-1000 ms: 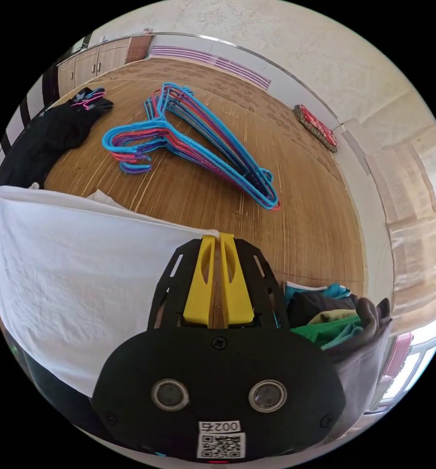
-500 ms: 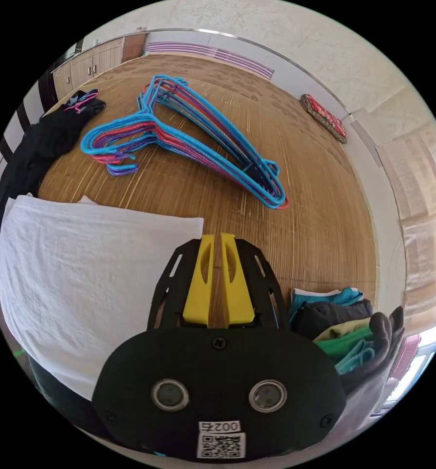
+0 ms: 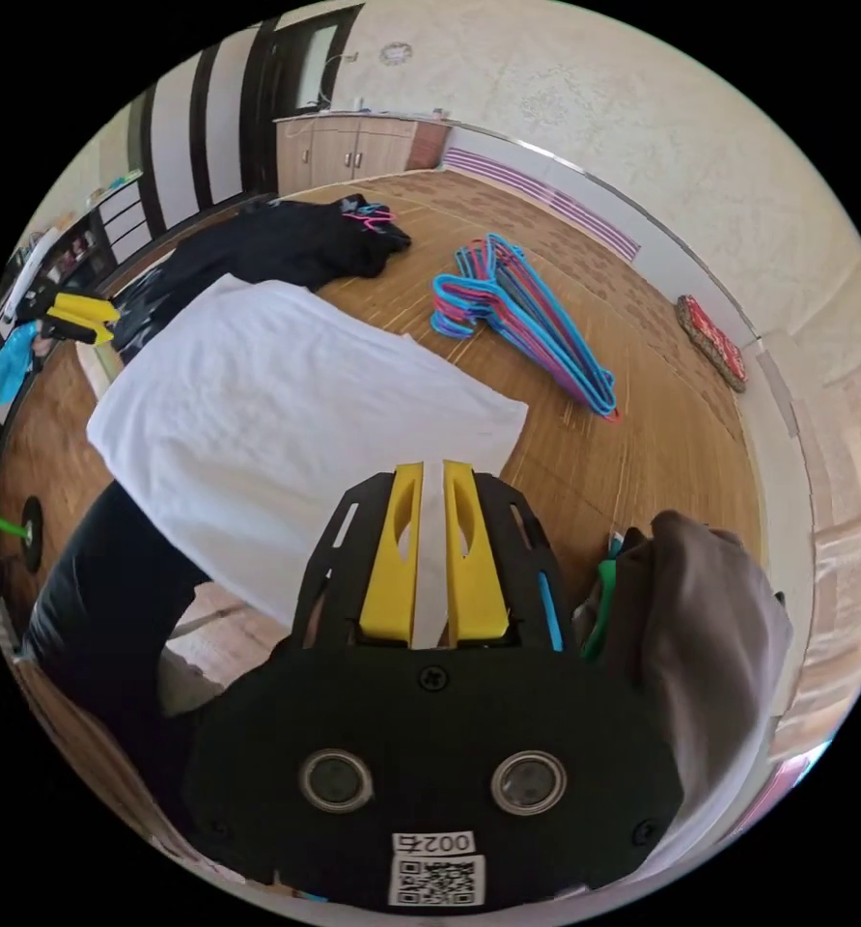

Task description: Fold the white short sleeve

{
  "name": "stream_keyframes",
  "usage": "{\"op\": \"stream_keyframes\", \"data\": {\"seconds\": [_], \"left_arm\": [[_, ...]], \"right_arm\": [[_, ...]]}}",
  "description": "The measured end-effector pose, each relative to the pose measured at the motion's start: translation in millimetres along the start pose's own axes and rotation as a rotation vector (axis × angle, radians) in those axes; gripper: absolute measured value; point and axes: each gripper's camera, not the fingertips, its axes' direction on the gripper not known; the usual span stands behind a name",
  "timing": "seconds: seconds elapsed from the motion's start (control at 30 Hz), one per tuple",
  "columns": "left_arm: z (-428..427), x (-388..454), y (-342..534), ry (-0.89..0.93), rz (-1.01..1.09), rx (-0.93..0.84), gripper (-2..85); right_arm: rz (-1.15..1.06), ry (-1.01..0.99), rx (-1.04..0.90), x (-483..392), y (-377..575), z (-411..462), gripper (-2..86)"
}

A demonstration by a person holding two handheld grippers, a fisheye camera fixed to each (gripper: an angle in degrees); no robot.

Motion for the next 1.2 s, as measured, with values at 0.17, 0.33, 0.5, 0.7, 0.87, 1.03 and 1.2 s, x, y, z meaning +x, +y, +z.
{"op": "stream_keyframes", "data": {"seconds": [0.17, 0.33, 0.5, 0.7, 0.87, 1.03, 1.2], "left_arm": [[18.7, 16.1, 45.2, 0.082, 0.06, -0.057, 10.9], [42.1, 23.0, 76.6, 0.112, 0.056, -0.1, 11.7], [61.9, 25.5, 93.5, 0.087, 0.029, -0.102, 10.8], [74.1, 25.4, 107.3, 0.08, 0.017, -0.087, 6.0], [72.6, 28.3, 123.8, 0.063, 0.027, -0.054, 0.1], [69.8, 29.5, 140.2, 0.044, 0.019, -0.039, -0.9], [62.1, 30.6, 156.7, 0.041, 0.004, -0.002, -0.9]], "right_arm": [[-0.16, -0.046, -0.102, -39.5, 63.0, 0.2, 6.0], [-0.137, 0.013, -0.164, -48.2, 112.2, 12.1, 8.0], [-0.063, 0.092, -0.174, -49.7, 140.3, 27.4, 9.7], [0.02, 0.05, -0.142, -48.0, 160.8, 34.5, 9.2], [0.006, 0.03, -0.101, -52.7, 181.8, 29.5, 6.1], [-0.026, 0.07, -0.076, -57.5, 199.4, 25.8, 0.0], [-0.026, 0.098, -0.062, -58.0, 218.6, 24.0, -0.8]]}}
